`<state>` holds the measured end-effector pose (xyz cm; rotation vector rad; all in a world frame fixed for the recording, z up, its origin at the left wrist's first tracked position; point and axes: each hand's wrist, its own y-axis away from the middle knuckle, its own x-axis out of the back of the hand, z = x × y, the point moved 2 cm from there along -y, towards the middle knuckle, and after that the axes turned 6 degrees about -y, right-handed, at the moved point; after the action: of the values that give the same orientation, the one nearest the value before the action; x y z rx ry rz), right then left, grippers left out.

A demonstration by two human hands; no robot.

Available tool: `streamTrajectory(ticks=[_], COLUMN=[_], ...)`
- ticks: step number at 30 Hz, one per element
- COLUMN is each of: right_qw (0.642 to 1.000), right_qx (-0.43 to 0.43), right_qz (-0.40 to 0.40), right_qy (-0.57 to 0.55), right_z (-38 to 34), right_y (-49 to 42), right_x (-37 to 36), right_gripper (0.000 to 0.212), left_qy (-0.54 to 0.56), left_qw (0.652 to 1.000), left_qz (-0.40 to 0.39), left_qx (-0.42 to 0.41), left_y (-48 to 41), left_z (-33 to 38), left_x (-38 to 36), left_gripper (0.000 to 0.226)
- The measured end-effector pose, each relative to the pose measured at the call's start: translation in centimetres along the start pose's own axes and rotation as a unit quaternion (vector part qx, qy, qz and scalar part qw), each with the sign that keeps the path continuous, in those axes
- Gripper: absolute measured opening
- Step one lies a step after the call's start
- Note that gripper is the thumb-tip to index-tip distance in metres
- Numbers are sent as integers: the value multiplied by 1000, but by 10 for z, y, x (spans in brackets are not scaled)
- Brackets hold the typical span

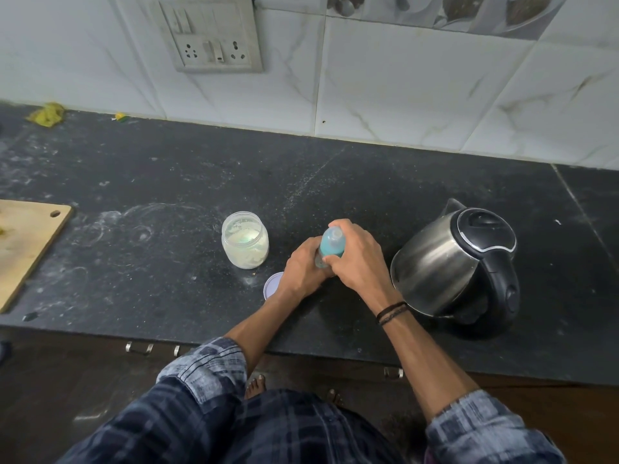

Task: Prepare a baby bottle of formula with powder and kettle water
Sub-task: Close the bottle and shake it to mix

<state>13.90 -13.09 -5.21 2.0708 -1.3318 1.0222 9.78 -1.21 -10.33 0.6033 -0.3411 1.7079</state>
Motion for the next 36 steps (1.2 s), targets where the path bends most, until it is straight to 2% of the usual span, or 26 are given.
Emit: streamTrajectory(ticks=[5,10,15,21,36], right_qw=[1000,998,997,999,997], right_qx=[8,20,7,6,-5], right_qz=[29,-51,-75,-41,55], right_qy=[-4,15,9,-28,-45], right_z=[2,13,15,21,19], right_y=[2,-11,-20,-14,-2], right_x=[-7,4,8,1,-12], right_gripper=[58,63,64,64,58], left_qy=[2,0,-2,-4,-9], left_qw=[1000,1000,1000,1000,1000], left_qz=[4,-6,-1,6,30], left_qx=[1,11,16,8,2], left_y=[0,-4,-6,-6,-3], left_z=[-2,-8,-11,-11,-7], left_x=[-1,-2,-4,-4,-5], left_gripper=[30,53,59,61,45])
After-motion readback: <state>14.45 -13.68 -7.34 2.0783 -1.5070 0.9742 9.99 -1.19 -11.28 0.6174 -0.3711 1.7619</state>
